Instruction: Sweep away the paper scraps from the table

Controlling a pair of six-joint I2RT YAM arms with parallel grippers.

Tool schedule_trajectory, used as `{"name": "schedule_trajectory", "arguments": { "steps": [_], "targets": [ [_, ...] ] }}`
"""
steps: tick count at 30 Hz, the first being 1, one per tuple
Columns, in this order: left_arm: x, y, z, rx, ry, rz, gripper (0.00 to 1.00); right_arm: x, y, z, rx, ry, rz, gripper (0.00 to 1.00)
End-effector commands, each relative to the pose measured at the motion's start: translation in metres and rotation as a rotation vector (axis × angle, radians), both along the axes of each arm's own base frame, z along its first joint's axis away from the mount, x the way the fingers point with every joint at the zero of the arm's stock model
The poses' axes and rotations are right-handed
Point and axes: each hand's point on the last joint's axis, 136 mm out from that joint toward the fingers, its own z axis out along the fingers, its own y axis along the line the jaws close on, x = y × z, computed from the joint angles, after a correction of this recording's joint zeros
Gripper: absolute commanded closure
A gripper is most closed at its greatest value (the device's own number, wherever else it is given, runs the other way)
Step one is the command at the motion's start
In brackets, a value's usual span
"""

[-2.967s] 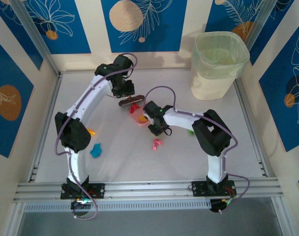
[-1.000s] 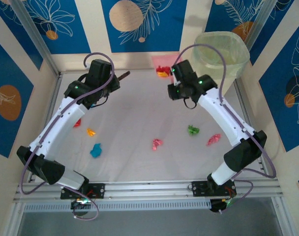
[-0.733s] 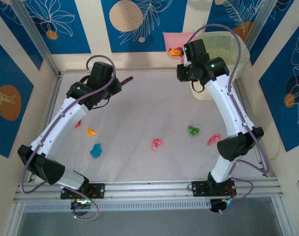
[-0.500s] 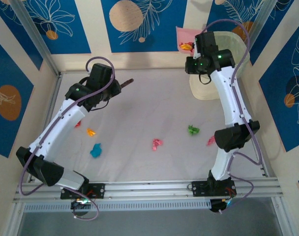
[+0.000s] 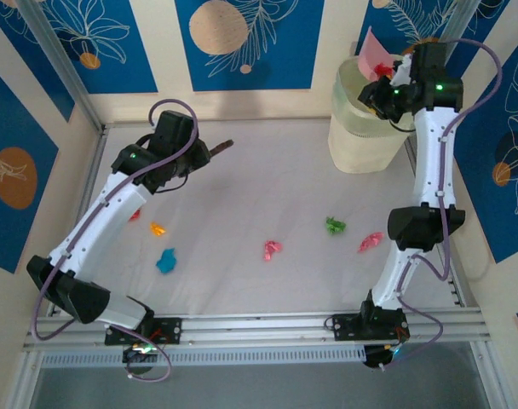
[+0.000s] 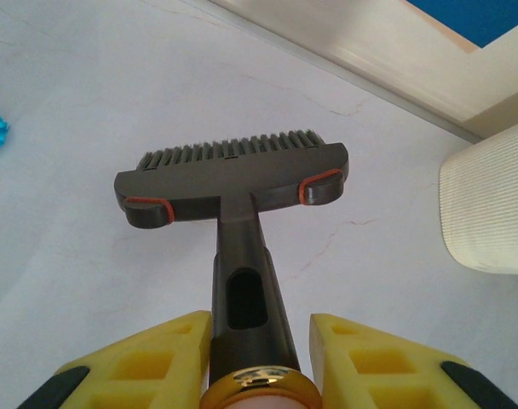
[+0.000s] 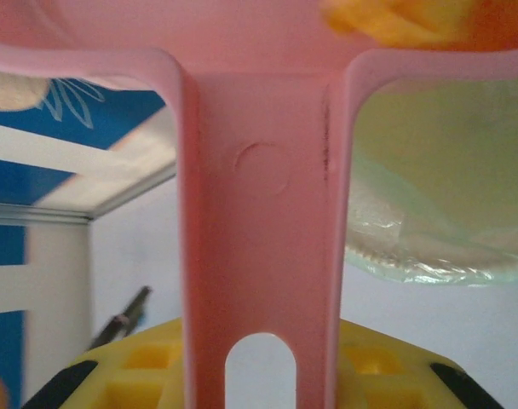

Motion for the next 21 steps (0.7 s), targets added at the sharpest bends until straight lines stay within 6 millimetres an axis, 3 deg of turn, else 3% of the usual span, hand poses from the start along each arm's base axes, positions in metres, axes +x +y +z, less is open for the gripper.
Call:
{"name": "schedule_trajectory", "arguments": {
  "steps": [1,7,14,21],
  "targets": [
    [0.001,-0.014,0.011,-0.043,-0.008,-0.023,1.00,-0.004,0.019,0.019,0.249,0.016,0.054,1.00],
    [0.002,-0.023,0.011,-0.036,0.001,-0.045,1.00,-0.006,0.012,0.035,0.448,0.035,0.024,1.00],
    [0.002,-0.028,0.011,-0.038,0.006,-0.051,1.00,-0.004,0.007,0.033,0.683,0.156,0.007,1.00],
    [0.002,-0.032,0.011,-0.033,0.008,-0.059,1.00,-0.007,0.000,0.050,0.731,0.125,-0.008,1.00]
  ]
}}
